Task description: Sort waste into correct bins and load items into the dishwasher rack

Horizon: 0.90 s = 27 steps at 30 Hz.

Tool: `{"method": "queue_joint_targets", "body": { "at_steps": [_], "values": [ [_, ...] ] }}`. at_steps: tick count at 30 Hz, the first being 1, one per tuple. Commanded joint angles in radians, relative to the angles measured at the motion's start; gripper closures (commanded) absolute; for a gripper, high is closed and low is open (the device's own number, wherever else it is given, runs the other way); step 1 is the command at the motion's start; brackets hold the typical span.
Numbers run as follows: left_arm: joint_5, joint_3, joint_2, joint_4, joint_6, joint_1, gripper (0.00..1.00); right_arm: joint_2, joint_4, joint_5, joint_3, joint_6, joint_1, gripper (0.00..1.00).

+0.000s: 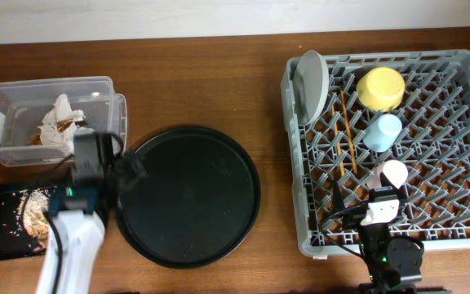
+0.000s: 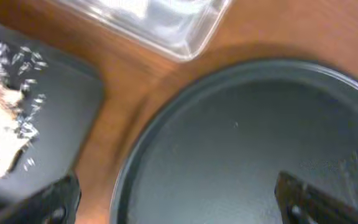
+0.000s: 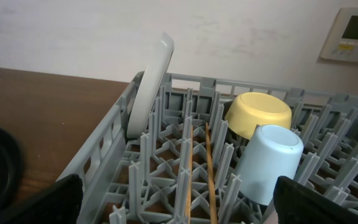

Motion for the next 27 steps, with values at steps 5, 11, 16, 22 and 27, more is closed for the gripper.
{"method": "queue_joint_targets", "body": {
  "at_steps": [5,11,16,22,27],
  "values": [
    [0.039,-0.431,-0.315,0.357,0.078,-0.002,0.01,-0.007,-0.002,0.016,-0.008,0.005,-0.007,0.02],
    [0.096,-0.713,-0.549,0.642,0.087,-0.002,0.01,-0.007,-0.002,0.016,-0.008,0.005,-0.007,0.02],
    [0.155,-0.845,-0.684,0.811,0.146,-0.002,0.01,-0.007,-0.002,0.016,-0.008,0.005,-0.007,0.02],
    [0.154,-0.844,-0.866,0.724,0.286,-0.002,0.01,-0.007,-0.002,0.016,-0.008,0.005,-0.007,0.02],
    [0.156,-0.844,-0.999,0.623,0.365,-0.002,0.01,-0.007,-0.002,0.016,-0.008,0.005,-0.007,0.02]
  ]
}}
